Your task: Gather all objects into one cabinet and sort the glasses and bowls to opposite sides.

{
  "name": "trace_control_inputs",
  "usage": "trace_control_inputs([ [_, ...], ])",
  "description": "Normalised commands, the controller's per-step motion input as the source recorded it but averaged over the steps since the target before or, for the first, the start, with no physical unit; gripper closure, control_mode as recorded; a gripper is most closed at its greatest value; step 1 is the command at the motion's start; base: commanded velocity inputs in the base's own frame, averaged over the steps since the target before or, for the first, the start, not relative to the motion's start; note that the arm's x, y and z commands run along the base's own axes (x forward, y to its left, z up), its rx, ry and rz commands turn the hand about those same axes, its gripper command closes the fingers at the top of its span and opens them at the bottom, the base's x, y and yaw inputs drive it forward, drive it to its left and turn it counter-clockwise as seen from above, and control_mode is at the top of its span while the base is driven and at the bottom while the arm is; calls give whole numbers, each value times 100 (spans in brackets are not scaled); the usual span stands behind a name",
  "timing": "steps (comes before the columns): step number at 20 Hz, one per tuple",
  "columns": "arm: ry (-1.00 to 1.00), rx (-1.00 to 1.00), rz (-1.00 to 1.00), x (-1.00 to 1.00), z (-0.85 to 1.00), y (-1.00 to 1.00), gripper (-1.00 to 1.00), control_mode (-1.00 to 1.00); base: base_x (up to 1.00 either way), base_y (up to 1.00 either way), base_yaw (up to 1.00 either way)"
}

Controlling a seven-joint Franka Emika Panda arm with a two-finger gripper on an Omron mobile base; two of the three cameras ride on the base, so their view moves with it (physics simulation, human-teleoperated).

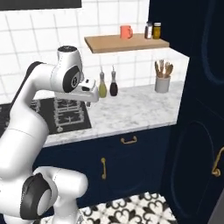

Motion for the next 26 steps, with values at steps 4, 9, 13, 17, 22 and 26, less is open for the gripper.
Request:
trace_control_inputs([
  [4,0,0,0,0,0,0,-100,100,92,-67,32],
  [9,0,0,0,0,0,0,-100,100,78,-72,33],
  [13,0,0,0,0,0,0,-100,100,58,-47,29],
  [17,0,0,0,0,0,0,-100,100,57,-25,22],
  [22,0,0,0,0,0,0,-100,100,18,0,1],
  [26,-31,1,10,0,36,0,-100,-100,0,0,0],
])
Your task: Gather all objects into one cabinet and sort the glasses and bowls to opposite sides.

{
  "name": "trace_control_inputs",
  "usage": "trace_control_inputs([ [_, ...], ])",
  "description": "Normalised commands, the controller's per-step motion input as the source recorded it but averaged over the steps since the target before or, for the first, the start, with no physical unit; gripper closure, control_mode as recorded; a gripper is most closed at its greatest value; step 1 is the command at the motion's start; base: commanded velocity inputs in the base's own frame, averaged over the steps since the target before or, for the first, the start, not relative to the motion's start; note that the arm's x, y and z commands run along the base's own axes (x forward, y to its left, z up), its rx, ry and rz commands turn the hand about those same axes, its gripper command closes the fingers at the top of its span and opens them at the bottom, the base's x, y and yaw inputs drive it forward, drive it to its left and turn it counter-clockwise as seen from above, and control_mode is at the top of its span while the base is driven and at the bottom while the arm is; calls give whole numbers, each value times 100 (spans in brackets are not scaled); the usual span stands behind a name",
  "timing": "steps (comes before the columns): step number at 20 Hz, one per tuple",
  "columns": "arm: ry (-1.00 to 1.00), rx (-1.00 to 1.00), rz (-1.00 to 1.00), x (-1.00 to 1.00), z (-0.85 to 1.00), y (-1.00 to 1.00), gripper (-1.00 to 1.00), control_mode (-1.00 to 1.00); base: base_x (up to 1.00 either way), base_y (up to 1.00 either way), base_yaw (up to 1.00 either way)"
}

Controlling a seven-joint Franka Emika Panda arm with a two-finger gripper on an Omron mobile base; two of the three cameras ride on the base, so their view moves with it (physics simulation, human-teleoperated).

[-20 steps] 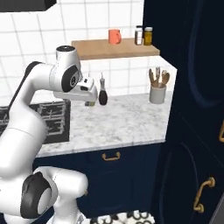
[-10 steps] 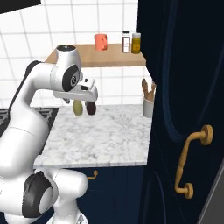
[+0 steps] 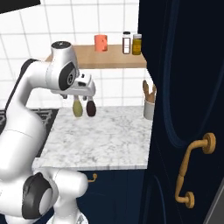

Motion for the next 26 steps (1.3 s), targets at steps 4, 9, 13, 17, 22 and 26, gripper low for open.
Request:
trace_control_inputs([
  [4,-51,9,4,13,75,-29,-100,-100,0,0,0],
  [9,-29,12,16,56,56,-41,-100,-100,0,0,0],
  [13,-9,6,23,90,52,-23,-100,-100,0,0,0],
  [17,-7,9,23,88,51,-37,-100,-100,0,0,0],
  [22,-4,2,12,62,68,-7,-100,-100,0,0,0],
  [26,-2,0,5,49,51,-1,-100,-100,0,0,0],
])
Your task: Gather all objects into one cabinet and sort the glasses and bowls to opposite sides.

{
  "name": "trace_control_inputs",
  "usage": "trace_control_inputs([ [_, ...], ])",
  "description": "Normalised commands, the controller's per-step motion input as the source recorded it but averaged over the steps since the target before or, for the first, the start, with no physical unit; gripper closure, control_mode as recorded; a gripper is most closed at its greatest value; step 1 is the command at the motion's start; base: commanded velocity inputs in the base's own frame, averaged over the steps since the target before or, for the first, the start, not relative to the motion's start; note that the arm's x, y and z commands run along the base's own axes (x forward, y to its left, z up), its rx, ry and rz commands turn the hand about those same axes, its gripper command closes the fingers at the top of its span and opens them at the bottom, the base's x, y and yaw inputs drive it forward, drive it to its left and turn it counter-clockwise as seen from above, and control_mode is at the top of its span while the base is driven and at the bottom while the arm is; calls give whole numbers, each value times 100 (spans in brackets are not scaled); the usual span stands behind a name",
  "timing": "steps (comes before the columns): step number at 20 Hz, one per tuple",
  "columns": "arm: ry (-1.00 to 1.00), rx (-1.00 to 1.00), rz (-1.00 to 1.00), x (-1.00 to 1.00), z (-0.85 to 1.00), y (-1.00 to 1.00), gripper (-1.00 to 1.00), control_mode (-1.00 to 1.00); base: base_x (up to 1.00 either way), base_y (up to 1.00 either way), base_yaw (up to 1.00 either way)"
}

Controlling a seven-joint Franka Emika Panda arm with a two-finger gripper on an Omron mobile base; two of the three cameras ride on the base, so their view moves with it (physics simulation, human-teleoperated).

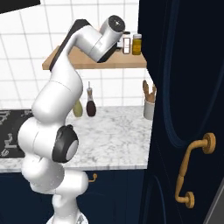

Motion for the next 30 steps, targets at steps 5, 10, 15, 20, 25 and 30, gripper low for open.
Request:
trace_control_inputs([
  [5,0,0,4,38,5,0,-100,-100,0,0,0],
  [10,0,1,2,39,0,0,-100,-100,0,0,0],
  [15,0,2,0,30,0,4,-100,-100,0,0,0],
  [20,0,1,0,18,-13,14,-100,-100,0,0,0],
  [25,0,6,0,16,-8,11,-100,-100,0,0,0],
  [30,0,2,0,16,-11,16,-100,-100,0,0,0],
])
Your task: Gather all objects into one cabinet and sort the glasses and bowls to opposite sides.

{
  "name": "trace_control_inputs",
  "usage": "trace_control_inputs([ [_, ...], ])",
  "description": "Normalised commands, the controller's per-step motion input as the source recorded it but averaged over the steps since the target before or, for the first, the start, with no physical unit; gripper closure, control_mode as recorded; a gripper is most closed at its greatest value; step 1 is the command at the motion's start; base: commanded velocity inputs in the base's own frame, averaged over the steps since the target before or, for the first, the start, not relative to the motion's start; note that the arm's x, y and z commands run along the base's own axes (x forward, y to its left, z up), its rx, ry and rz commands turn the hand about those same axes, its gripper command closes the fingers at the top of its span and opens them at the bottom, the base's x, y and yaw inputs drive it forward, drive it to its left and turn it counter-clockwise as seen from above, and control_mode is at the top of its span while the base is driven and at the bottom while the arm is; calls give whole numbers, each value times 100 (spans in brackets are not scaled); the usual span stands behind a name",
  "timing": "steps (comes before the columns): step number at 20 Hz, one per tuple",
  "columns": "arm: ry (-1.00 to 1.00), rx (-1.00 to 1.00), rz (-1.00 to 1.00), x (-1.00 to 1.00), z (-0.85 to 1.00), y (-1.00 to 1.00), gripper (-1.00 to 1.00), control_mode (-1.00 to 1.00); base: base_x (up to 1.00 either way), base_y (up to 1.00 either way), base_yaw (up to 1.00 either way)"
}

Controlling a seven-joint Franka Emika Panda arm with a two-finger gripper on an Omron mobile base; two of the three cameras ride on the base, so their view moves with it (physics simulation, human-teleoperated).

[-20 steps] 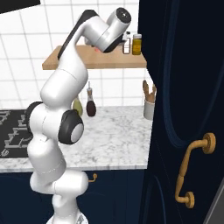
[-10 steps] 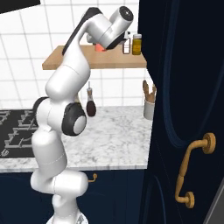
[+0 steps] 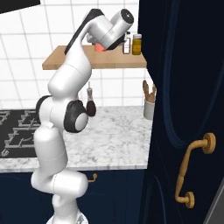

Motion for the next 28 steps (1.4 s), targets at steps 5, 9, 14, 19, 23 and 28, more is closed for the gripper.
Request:
trace_control_inputs([
  [5,0,0,0,19,-7,5,-100,-100,0,0,0],
  [9,0,0,0,34,0,0,-100,-100,0,0,0],
  [14,0,0,0,26,-3,-1,-100,-100,0,0,0],
  [19,0,0,0,26,-3,-5,-100,-100,0,0,0],
  [23,0,0,0,18,-3,-14,-100,-100,0,0,0],
  [28,0,0,0,20,-15,-20,-100,-100,0,0,0],
])
